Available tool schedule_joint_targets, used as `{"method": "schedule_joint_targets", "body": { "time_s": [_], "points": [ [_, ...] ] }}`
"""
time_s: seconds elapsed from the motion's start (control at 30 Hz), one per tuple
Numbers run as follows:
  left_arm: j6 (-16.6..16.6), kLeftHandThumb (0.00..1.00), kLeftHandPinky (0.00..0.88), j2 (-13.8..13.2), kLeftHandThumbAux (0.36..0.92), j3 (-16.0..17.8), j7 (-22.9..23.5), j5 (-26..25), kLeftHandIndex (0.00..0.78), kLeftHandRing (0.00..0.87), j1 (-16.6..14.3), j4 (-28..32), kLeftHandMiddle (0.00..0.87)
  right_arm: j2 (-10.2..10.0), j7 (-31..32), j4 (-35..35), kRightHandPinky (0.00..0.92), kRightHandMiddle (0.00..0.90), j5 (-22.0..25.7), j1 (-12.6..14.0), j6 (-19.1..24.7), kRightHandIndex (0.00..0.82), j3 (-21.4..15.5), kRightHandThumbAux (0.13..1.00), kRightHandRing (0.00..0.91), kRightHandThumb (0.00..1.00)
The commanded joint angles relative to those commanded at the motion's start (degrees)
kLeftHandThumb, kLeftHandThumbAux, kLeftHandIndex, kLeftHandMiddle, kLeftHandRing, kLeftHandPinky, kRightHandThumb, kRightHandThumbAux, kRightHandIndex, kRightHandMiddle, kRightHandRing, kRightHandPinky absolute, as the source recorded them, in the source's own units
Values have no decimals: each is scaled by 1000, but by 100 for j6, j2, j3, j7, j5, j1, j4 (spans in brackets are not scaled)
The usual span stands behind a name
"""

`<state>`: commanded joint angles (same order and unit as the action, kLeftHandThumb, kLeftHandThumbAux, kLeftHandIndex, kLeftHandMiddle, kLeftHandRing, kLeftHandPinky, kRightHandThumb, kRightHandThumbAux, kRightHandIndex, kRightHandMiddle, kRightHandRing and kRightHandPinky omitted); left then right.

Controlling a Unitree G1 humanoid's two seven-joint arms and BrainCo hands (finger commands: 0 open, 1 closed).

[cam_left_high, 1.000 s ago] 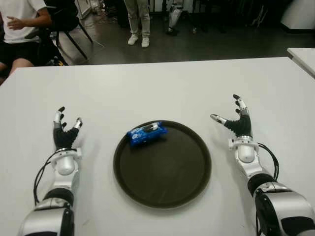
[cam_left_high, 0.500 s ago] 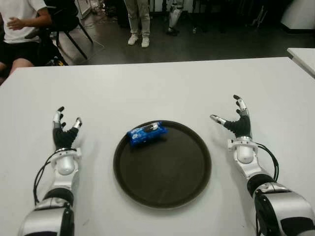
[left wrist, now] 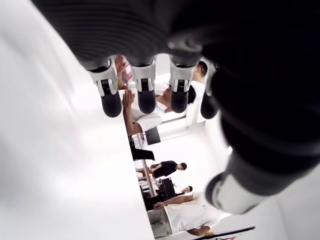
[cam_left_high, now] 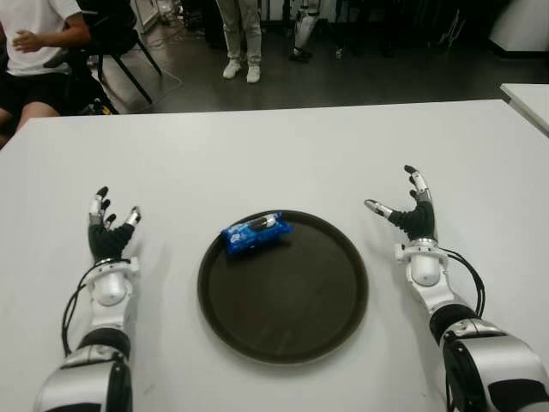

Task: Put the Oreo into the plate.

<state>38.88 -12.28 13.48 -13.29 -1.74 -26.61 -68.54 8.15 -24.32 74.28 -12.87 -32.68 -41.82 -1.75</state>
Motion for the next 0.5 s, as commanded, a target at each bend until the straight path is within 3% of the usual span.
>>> {"method": "schedule_joint_targets", "body": {
  "time_s": [0.5],
  "points": [
    [-130, 0, 0, -3, 835, -48, -82, 90, 15, 0, 12, 135, 4, -17, -19, 3, 1, 11, -35, -33, 33, 27, 37, 789, 0, 0]
  ]
}}
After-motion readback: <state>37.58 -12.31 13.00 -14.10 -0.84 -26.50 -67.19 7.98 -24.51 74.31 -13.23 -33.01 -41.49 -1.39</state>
